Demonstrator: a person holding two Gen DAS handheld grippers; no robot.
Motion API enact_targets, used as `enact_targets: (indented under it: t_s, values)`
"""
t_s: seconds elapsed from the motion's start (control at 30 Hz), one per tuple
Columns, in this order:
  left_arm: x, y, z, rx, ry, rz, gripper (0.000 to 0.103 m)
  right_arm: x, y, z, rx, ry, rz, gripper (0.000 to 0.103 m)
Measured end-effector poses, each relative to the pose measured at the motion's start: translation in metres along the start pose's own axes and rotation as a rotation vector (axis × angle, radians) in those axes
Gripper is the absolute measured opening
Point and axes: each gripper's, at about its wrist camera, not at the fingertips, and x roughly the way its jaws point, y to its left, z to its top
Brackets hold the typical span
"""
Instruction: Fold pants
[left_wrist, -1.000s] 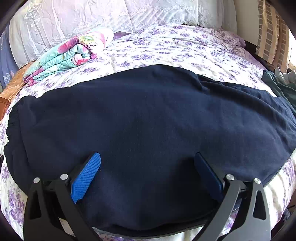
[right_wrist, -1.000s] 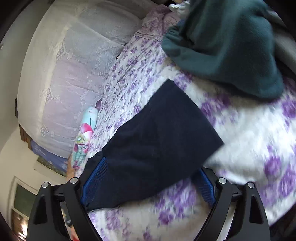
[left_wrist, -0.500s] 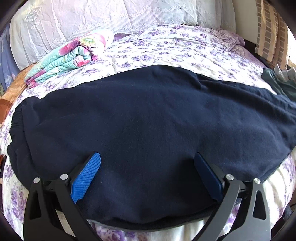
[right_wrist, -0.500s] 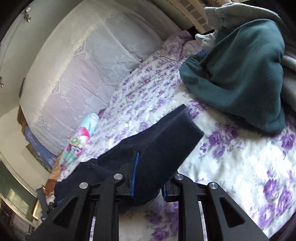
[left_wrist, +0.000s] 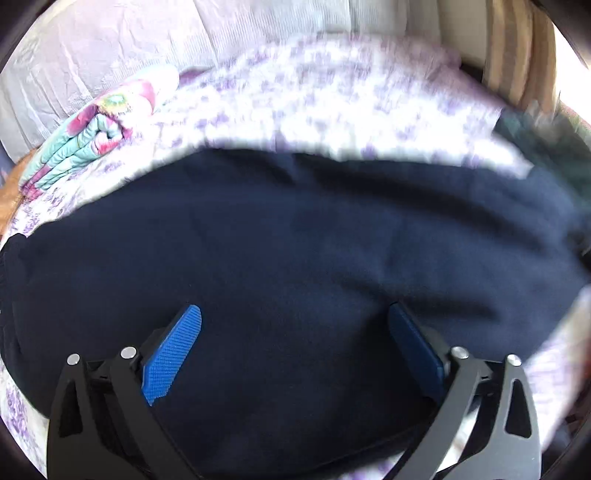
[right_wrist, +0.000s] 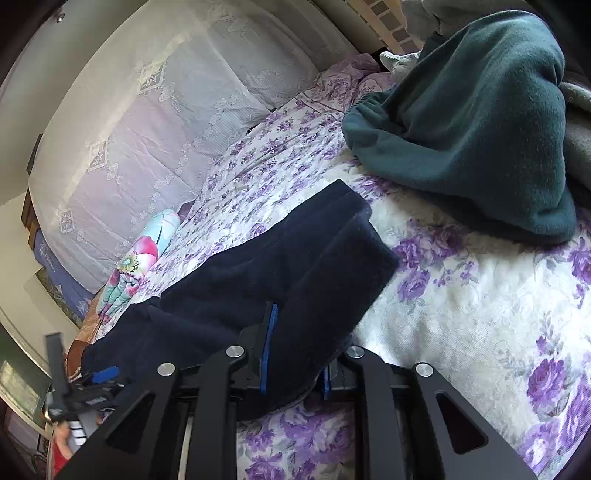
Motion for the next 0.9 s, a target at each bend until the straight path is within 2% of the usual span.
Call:
enact_targets:
  t_s: [0.07,0.13,0.27,0.33,0.4,0.47,0.53,0.57,0.63,0.67,0.7,0.73,0.8,0.9]
  values:
    - [-0.003,0.008,0.003,-0.037,0.002,-0.022,0.099,0.0,0.002,0.0,-0.006,-0.003,0.0,0.019]
    - [0.0,0.019,-0.001,-0.081,0.008,-0.074,0.099,0.0,0.003,0.0,-0.009,-0.004,0.001,0.019]
    - [-0.027,0.042,-0.013,-0.149,-0.079,-0.056,0.099,-0.001,0.004,0.002,0.012,0.004,0.006,0.02]
    - [-0.044,0.061,-0.02,-0.138,-0.132,0.023,0.099,-0.004,0.008,0.007,0.018,-0.001,0.014,0.02]
    - [-0.056,0.086,-0.023,-0.096,-0.166,0.189,0.099,-0.007,0.021,0.013,-0.026,-0.016,0.002,0.02]
    - [-0.064,0.123,-0.03,-0.096,-0.176,0.311,0.099,-0.011,0.044,0.019,-0.115,-0.047,-0.032,0.02]
    - [-0.067,0.162,-0.039,-0.16,-0.162,0.327,0.099,-0.011,0.075,0.024,-0.221,-0.065,-0.066,0.02]
    - [-0.068,0.183,-0.045,-0.214,-0.15,0.306,0.099,-0.009,0.087,0.026,-0.262,-0.069,-0.076,0.02]
    - [-0.063,0.234,-0.067,-0.415,-0.113,0.165,0.099,-0.001,0.128,0.025,-0.396,-0.073,-0.087,0.02]
    - [-0.059,0.256,-0.08,-0.548,-0.098,0.048,0.099,0.004,0.145,0.023,-0.447,-0.071,-0.084,0.02]
    - [-0.059,0.279,-0.096,-0.696,-0.132,-0.091,0.098,0.011,0.166,0.018,-0.513,-0.064,-0.075,0.02]
    - [-0.064,0.29,-0.106,-0.76,-0.189,-0.159,0.098,0.018,0.186,0.012,-0.572,-0.052,-0.062,0.02]
    - [-0.069,0.293,-0.112,-0.77,-0.223,-0.185,0.098,0.038,0.226,-0.005,-0.697,-0.016,-0.028,0.02]
    - [-0.068,0.279,-0.103,-0.696,-0.197,-0.105,0.098,0.071,0.281,-0.043,-0.888,0.058,0.013,0.02]
